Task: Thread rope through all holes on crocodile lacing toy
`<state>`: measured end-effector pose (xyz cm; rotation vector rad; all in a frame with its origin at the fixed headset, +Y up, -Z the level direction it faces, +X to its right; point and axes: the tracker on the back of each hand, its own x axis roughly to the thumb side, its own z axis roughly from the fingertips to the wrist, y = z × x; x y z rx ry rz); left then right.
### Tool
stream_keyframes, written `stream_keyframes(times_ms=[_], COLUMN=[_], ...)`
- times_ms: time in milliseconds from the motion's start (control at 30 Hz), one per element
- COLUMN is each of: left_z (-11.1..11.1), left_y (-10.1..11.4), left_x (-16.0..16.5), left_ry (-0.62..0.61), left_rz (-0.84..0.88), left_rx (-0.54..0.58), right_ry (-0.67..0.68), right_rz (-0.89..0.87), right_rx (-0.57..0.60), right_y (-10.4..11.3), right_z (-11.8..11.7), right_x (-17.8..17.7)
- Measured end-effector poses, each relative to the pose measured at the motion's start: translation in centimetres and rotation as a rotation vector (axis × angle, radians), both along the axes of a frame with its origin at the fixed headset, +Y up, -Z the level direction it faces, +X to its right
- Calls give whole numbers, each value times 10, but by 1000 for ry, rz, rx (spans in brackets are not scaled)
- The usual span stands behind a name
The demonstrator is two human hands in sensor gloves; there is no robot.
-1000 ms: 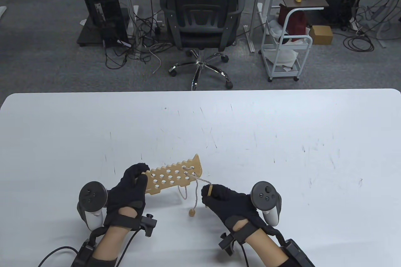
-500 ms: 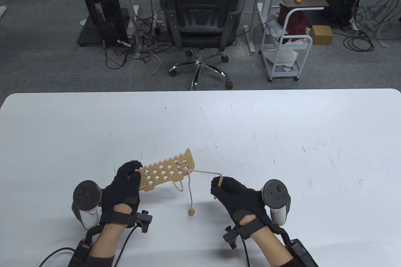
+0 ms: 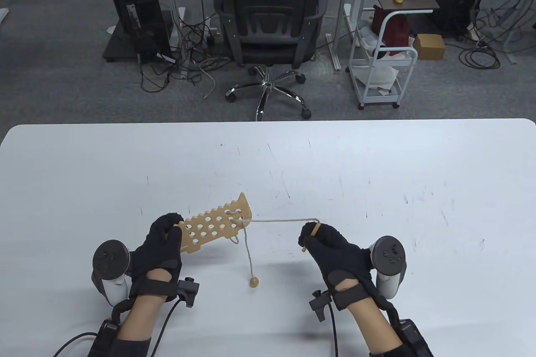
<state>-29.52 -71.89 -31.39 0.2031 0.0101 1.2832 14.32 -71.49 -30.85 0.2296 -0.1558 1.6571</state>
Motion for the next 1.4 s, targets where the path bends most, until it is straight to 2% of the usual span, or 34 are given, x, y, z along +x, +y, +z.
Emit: stream_keyframes(times_ms=[733,1400], left_z=[-5,-9], left_y=[-9,-16], left_x=[-15,-28], left_ry=[66,141], left_rz=[52,31], left_rx=[-46,-84], right_ry=[-133,-264], right_rz=[-105,-225], right_rx=[22,59], right_y=[12,20], right_z=[-5,-2], right_x=[42,79])
